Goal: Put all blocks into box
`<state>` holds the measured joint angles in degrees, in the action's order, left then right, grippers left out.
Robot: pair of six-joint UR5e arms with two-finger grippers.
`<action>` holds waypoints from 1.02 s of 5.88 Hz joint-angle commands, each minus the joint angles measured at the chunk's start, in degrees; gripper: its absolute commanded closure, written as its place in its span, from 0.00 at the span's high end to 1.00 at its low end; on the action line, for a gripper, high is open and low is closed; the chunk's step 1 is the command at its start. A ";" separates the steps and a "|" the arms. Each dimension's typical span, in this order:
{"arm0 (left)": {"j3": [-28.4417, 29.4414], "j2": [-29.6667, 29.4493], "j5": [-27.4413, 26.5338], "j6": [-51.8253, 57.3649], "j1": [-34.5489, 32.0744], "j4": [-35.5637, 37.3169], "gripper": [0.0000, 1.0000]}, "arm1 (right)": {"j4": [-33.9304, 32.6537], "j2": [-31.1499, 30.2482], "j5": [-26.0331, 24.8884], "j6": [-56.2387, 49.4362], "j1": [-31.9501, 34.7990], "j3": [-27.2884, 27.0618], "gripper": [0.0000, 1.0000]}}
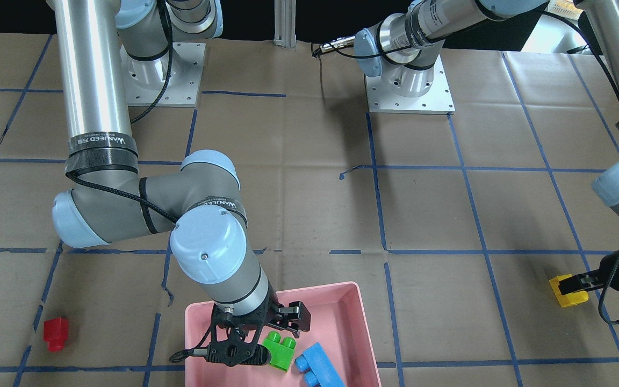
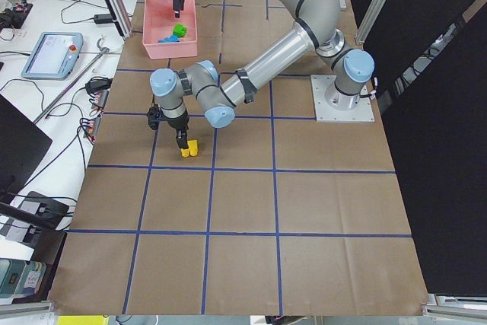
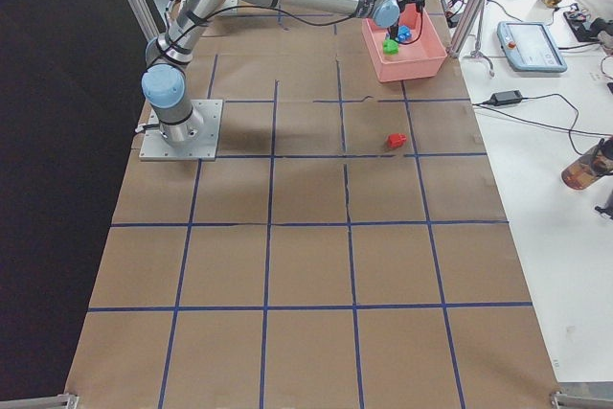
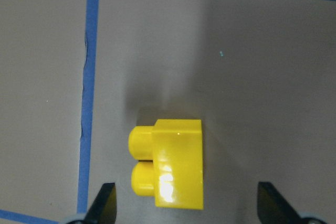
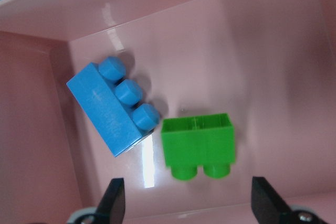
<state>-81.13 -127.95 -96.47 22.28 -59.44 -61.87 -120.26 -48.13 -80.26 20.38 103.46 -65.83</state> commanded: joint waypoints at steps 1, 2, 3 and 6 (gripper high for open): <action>-0.25 -2.48 -0.03 0.57 1.25 1.83 0.94 | 0.72 -1.78 -0.25 -0.43 -2.11 0.35 1.00; -0.52 -3.00 0.23 0.66 1.43 1.75 0.89 | 4.82 -4.23 -0.07 -4.69 -5.95 0.52 1.00; -0.61 -2.92 0.32 0.84 1.52 1.75 0.63 | 7.90 -5.91 -0.07 -13.35 -10.78 0.52 1.00; -0.43 -1.26 5.66 0.58 0.91 0.96 0.00 | 7.76 -5.57 -0.51 -40.97 -23.45 -2.36 1.00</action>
<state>-81.67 -129.98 -93.05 22.89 -58.19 -60.54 -112.44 -53.80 -80.56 -13.38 83.78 -66.80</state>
